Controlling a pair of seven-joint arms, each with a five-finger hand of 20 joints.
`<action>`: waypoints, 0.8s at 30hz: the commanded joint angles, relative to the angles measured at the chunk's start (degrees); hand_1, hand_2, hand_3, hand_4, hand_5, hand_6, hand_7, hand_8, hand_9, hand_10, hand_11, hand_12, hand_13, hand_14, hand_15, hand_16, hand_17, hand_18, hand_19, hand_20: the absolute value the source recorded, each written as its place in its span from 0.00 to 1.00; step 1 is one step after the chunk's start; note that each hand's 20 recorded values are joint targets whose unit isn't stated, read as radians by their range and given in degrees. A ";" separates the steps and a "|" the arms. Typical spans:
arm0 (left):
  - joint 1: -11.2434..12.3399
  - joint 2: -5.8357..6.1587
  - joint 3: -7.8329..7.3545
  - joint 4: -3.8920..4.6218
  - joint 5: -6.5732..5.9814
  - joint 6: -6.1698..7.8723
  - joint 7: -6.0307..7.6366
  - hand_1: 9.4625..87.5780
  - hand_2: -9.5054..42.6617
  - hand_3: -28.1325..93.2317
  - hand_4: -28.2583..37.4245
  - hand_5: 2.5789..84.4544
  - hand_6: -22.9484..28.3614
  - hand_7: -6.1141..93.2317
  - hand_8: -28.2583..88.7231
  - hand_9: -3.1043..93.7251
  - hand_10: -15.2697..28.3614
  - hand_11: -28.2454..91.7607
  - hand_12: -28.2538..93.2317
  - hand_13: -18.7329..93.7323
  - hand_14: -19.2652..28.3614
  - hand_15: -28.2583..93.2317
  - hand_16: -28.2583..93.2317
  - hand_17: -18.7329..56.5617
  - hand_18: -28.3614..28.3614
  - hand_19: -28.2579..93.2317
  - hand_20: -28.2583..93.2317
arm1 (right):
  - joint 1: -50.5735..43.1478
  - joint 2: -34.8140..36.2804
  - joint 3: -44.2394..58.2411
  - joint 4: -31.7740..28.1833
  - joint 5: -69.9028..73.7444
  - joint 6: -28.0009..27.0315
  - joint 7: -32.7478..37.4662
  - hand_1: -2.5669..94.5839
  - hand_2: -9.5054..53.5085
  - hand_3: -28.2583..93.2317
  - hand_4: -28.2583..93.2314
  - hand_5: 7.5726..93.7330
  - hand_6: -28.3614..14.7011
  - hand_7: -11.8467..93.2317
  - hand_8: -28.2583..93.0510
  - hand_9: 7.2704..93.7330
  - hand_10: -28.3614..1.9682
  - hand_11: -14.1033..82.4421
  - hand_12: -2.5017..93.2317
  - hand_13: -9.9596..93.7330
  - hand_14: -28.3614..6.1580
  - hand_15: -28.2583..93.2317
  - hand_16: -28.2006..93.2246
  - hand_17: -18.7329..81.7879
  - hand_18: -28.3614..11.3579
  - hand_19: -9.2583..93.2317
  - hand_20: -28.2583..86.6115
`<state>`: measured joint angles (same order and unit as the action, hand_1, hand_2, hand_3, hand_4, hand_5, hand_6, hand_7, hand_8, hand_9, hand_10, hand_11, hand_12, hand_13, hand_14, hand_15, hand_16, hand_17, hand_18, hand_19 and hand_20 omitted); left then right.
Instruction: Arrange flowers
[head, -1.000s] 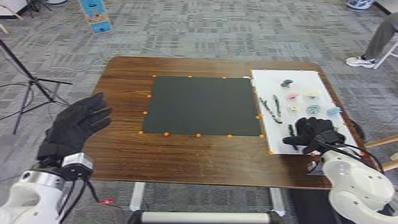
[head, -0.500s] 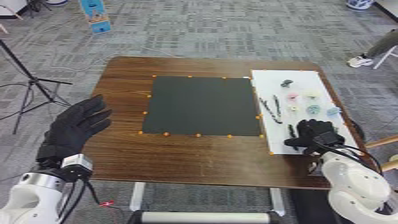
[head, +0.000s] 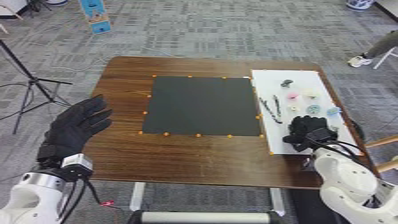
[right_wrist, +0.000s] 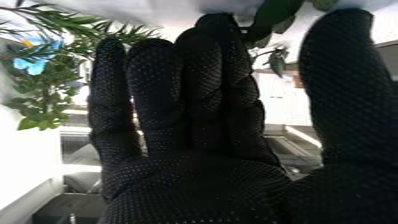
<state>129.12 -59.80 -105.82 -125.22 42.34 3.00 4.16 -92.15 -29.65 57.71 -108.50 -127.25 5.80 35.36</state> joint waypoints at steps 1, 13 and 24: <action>-0.04 0.14 0.11 0.00 -0.17 -0.05 -0.09 0.22 0.03 0.82 0.03 0.40 0.53 0.30 0.15 0.33 0.61 0.45 0.37 0.39 0.69 0.53 0.23 0.15 0.87 0.63 0.32 | -2.42 -0.37 -2.42 1.19 -1.35 -5.45 -1.68 0.45 0.00 0.84 0.00 0.59 0.68 0.69 0.37 0.65 0.54 0.73 0.51 0.66 0.50 0.84 0.52 0.42 0.25 0.77 0.52; 0.40 -0.23 0.00 -0.22 -0.29 0.12 -0.11 0.23 0.03 0.82 0.02 0.40 0.53 0.30 0.15 0.33 0.61 0.45 0.37 0.39 0.69 0.53 0.23 0.15 0.87 0.63 0.32 | -5.66 -0.35 -1.08 1.13 -1.67 -1.54 -3.13 0.47 0.00 0.91 0.06 0.63 0.74 0.71 0.41 0.74 0.63 0.62 0.71 0.71 0.53 0.86 0.54 0.44 0.27 0.78 0.53; 0.28 0.37 -1.42 -0.42 -0.24 0.74 0.74 0.22 0.03 0.82 0.02 0.40 0.53 0.30 0.15 0.33 0.61 0.45 0.37 0.39 0.69 0.53 0.23 0.15 0.87 0.63 0.32 | -5.34 -0.55 4.59 -3.10 -0.18 6.97 -3.30 0.39 0.00 0.94 0.19 0.66 0.67 0.72 0.48 0.75 0.55 0.74 0.68 0.72 0.45 0.91 0.58 0.45 0.24 0.81 0.55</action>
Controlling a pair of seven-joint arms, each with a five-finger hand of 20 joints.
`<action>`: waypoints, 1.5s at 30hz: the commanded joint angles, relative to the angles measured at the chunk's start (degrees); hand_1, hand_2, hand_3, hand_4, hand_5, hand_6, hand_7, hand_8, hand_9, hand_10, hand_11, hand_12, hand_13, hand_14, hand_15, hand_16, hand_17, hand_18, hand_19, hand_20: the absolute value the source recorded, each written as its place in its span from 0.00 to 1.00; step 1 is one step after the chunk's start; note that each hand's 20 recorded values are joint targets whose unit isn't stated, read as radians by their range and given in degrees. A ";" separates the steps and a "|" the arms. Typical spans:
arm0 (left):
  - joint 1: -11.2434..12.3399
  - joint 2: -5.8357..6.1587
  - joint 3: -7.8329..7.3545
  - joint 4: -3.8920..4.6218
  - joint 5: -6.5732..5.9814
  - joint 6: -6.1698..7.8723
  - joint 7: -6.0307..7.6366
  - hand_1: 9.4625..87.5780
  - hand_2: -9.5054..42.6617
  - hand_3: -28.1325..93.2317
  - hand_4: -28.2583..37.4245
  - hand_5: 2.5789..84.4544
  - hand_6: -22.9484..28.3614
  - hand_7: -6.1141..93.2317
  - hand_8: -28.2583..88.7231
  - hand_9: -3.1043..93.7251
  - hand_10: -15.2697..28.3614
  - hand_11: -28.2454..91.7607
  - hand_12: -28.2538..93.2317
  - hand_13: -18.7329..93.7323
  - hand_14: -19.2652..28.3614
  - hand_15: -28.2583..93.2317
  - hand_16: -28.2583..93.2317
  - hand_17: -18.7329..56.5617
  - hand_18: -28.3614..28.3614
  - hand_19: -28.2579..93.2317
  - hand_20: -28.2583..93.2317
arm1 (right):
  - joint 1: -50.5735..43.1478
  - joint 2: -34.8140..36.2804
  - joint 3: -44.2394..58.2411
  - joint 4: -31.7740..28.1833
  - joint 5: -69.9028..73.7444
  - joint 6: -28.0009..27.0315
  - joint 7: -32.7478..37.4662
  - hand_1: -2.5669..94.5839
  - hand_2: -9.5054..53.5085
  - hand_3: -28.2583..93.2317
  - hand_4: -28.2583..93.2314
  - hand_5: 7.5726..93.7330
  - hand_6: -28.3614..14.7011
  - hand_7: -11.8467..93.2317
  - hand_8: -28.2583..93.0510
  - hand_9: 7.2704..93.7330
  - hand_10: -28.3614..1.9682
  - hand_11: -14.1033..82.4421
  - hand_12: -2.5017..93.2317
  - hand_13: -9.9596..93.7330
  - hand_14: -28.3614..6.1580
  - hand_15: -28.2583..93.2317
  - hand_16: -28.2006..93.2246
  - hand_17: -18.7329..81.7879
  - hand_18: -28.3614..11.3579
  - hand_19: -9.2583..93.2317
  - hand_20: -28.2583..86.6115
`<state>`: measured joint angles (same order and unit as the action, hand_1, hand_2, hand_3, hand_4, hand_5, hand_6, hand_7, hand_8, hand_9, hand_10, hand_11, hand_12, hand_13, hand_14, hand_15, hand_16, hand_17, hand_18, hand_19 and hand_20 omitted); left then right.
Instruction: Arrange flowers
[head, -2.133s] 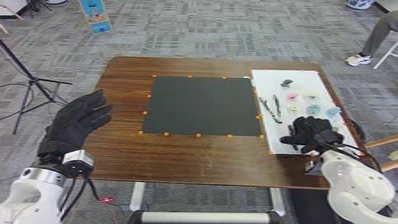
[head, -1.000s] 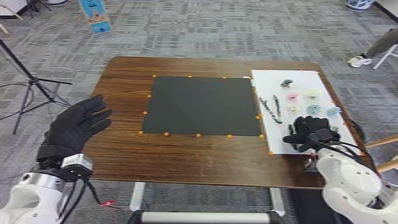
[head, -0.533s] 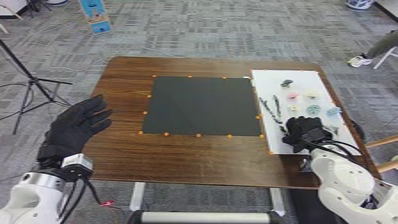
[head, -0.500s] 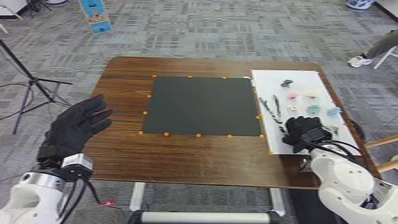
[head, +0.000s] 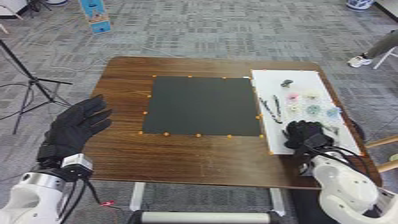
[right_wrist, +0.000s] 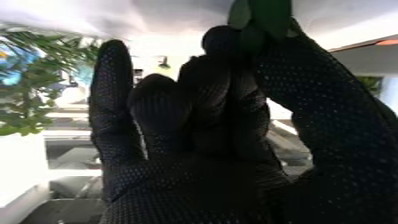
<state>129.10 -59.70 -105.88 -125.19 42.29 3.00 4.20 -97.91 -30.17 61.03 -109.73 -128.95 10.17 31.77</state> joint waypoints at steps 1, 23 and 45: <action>0.37 0.30 -1.59 -0.52 -0.17 0.79 0.78 0.22 0.03 0.82 0.02 0.40 0.53 0.30 0.15 0.33 0.61 0.45 0.37 0.39 0.69 0.53 0.23 0.15 0.87 0.63 0.32 | 1.41 -0.17 1.20 -2.21 1.83 2.85 0.23 0.39 0.00 0.94 0.19 0.67 0.67 0.72 0.48 0.75 0.55 0.75 0.68 0.73 0.45 0.91 0.58 0.45 0.24 0.81 0.55; 1.80 0.32 -4.67 -0.98 2.12 -1.52 4.95 0.24 0.00 0.81 0.03 0.39 0.51 0.31 0.15 0.32 0.59 0.45 0.37 0.39 0.66 0.51 0.24 0.15 0.86 0.62 0.32 | 31.75 -23.42 -20.74 5.40 12.02 3.36 0.26 0.38 0.00 0.94 0.23 0.70 0.65 0.70 0.51 0.78 0.54 0.76 0.68 0.76 0.44 0.93 0.57 0.47 0.20 0.84 0.56; -1.94 2.73 -1.45 0.04 4.78 -1.38 6.85 0.25 0.00 0.80 0.02 0.39 0.51 0.31 0.15 0.32 0.59 0.45 0.38 0.39 0.65 0.50 0.24 0.15 0.86 0.61 0.33 | 48.89 -39.39 -39.81 24.34 14.50 0.16 3.33 0.40 0.04 0.92 0.21 0.73 0.63 0.66 0.50 0.77 0.51 0.76 0.66 0.75 0.42 0.92 0.58 0.46 0.21 0.85 0.54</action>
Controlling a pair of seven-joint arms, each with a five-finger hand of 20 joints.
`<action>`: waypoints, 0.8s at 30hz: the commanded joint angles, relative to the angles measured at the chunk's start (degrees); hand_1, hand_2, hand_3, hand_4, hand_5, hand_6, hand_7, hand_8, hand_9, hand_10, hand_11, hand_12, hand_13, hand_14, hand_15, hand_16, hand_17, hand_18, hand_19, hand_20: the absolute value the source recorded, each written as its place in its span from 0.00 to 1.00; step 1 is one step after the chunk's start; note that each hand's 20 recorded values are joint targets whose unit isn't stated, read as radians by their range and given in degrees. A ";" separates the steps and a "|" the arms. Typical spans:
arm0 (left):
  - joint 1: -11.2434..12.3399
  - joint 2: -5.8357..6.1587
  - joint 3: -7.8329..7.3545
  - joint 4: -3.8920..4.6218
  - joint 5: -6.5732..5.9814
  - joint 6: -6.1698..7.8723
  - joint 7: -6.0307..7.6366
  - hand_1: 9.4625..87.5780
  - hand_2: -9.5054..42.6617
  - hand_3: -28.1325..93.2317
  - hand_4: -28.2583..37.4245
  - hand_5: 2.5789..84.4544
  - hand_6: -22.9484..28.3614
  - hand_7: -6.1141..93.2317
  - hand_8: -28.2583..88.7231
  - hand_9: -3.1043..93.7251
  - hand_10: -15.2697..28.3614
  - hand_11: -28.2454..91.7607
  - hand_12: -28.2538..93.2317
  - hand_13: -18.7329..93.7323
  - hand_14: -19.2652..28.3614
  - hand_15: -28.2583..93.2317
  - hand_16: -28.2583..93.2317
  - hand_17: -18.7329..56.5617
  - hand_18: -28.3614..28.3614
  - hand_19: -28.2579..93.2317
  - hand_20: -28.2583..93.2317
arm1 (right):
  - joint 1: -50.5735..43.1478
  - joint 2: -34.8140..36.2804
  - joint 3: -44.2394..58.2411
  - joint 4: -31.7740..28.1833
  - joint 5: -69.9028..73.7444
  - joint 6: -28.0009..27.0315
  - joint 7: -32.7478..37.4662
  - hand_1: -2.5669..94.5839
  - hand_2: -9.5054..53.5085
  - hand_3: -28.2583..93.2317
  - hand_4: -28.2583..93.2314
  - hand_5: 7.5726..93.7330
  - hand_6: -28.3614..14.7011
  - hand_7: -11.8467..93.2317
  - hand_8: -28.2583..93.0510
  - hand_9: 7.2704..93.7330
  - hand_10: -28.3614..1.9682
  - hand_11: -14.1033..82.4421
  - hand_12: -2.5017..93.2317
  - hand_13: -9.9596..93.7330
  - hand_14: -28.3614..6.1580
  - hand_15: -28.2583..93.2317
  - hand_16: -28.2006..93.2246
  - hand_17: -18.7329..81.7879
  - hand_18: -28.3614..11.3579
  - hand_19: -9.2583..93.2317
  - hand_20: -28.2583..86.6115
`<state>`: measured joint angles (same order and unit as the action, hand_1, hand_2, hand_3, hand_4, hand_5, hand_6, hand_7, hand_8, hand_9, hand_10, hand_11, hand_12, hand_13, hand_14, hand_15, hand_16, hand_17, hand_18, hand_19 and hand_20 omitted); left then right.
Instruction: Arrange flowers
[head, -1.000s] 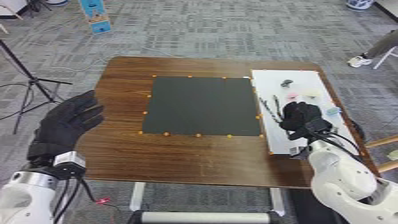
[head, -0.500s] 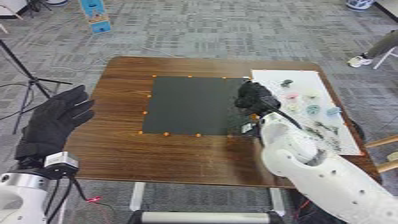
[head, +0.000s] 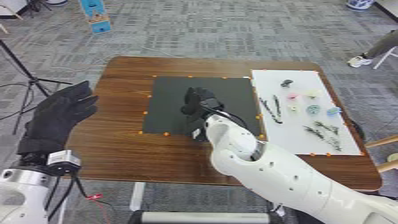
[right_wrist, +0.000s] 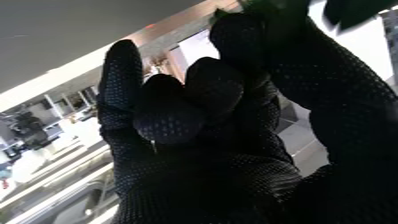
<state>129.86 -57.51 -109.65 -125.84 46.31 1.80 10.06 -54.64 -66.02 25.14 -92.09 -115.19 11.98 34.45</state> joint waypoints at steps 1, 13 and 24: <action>-3.39 0.74 2.89 0.94 1.12 -0.40 0.72 0.25 0.00 0.80 0.02 0.39 0.51 0.31 0.15 0.32 0.59 0.45 0.38 0.39 0.65 0.50 0.24 0.15 0.86 0.61 0.33 | 5.67 -3.94 -3.93 7.36 0.55 -2.26 0.93 0.41 0.04 0.91 0.20 0.73 0.64 0.66 0.49 0.77 0.51 0.76 0.66 0.75 0.42 0.92 0.58 0.46 0.21 0.84 0.54; -7.02 1.67 6.08 2.04 1.54 -1.66 -1.48 0.25 0.00 0.80 0.02 0.40 0.51 0.31 0.14 0.32 0.59 0.44 0.38 0.39 0.65 0.50 0.25 0.15 0.86 0.60 0.34 | 3.95 -0.17 -2.49 4.44 -0.82 -4.17 0.61 0.43 0.06 0.89 0.15 0.68 0.66 0.69 0.46 0.75 0.52 0.75 0.66 0.73 0.44 0.91 0.58 0.45 0.22 0.83 0.54; -3.72 1.07 3.01 0.80 1.22 -1.23 -1.01 0.24 0.00 0.81 0.02 0.39 0.51 0.30 0.15 0.32 0.59 0.44 0.38 0.39 0.66 0.50 0.24 0.15 0.86 0.60 0.34 | -6.52 11.78 11.96 -12.04 1.50 -16.39 -9.78 0.40 0.01 0.93 0.11 0.54 0.60 0.40 0.15 0.55 0.46 0.67 0.66 0.60 0.37 0.89 0.55 0.38 0.19 0.80 0.53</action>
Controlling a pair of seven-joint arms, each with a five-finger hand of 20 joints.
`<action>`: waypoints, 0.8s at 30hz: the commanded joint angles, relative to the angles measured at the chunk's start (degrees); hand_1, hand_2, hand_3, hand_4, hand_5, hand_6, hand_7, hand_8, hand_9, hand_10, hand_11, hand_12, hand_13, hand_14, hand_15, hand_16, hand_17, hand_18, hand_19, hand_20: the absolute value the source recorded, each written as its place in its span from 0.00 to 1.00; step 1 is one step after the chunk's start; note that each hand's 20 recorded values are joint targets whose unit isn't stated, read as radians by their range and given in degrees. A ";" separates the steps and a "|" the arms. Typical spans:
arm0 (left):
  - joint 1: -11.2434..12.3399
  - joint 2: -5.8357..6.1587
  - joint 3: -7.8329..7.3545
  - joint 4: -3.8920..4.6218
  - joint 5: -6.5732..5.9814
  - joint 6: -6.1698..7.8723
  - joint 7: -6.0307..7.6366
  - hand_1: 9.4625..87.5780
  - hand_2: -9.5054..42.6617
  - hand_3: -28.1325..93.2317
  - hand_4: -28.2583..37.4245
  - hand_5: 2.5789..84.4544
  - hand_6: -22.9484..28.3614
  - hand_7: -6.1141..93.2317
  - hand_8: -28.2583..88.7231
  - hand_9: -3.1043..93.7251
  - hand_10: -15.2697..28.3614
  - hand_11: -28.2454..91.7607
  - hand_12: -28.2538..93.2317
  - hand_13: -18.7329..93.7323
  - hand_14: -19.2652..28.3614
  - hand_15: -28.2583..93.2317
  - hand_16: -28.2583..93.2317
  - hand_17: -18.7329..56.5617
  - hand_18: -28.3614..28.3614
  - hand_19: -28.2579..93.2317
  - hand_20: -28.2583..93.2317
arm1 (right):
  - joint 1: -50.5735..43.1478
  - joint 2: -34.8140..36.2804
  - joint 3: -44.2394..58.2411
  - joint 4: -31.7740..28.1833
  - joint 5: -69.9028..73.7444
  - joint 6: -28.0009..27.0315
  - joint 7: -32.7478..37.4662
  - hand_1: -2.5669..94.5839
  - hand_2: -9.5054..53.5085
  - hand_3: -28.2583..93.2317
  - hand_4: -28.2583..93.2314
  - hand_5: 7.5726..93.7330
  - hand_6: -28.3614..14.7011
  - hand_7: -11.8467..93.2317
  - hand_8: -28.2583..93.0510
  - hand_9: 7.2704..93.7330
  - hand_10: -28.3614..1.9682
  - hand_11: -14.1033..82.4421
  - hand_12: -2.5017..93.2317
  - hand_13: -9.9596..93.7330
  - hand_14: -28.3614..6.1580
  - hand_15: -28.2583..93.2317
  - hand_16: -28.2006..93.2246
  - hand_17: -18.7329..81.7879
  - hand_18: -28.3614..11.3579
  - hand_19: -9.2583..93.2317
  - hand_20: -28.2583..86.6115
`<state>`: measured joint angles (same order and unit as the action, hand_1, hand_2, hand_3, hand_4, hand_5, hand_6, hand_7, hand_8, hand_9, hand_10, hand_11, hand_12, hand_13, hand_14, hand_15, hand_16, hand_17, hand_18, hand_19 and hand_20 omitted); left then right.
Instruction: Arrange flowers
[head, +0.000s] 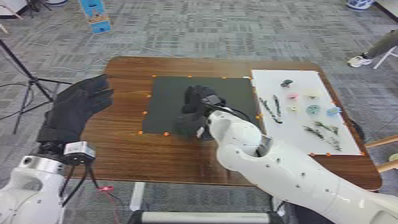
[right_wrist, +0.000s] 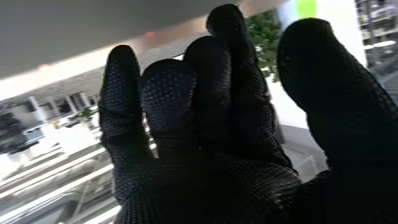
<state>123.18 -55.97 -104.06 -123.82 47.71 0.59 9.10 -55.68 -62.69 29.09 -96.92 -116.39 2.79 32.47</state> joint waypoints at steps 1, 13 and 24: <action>3.47 -0.73 -3.12 -1.32 -0.16 0.01 -0.36 0.24 0.00 0.81 0.02 0.39 0.51 0.30 0.15 0.32 0.59 0.44 0.37 0.38 0.65 0.50 0.24 0.15 0.86 0.60 0.34 | -6.18 9.17 8.32 -7.90 2.58 -7.62 -8.62 0.41 0.00 0.93 0.11 0.52 0.60 0.40 0.15 0.53 0.46 0.66 0.67 0.59 0.37 0.89 0.55 0.38 0.19 0.79 0.54; 7.26 -2.85 -5.87 1.13 -6.36 4.37 1.07 0.21 0.00 0.80 0.00 0.35 0.50 0.28 0.15 0.29 0.59 0.43 0.38 0.36 0.65 0.48 0.25 0.14 0.86 0.59 0.33 | -8.95 10.03 5.21 -7.51 0.22 -8.02 -11.52 0.42 0.00 0.97 0.11 0.33 0.62 0.36 0.14 0.42 0.47 0.68 0.62 0.52 0.42 0.86 0.58 0.35 0.19 0.76 0.54; 6.02 -2.39 -5.00 1.40 -11.39 2.09 3.29 0.20 0.00 0.79 0.00 0.36 0.51 0.28 0.15 0.29 0.59 0.43 0.38 0.36 0.66 0.48 0.26 0.14 0.86 0.59 0.33 | -6.85 10.02 2.33 -6.48 -3.21 -11.24 -11.80 0.40 0.02 0.99 0.12 0.35 0.55 0.32 0.14 0.39 0.45 0.70 0.59 0.51 0.42 0.86 0.58 0.34 0.19 0.75 0.54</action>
<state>129.22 -58.09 -109.18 -121.74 36.21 4.18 10.31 -64.45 -52.57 33.48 -103.77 -117.08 -6.13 21.40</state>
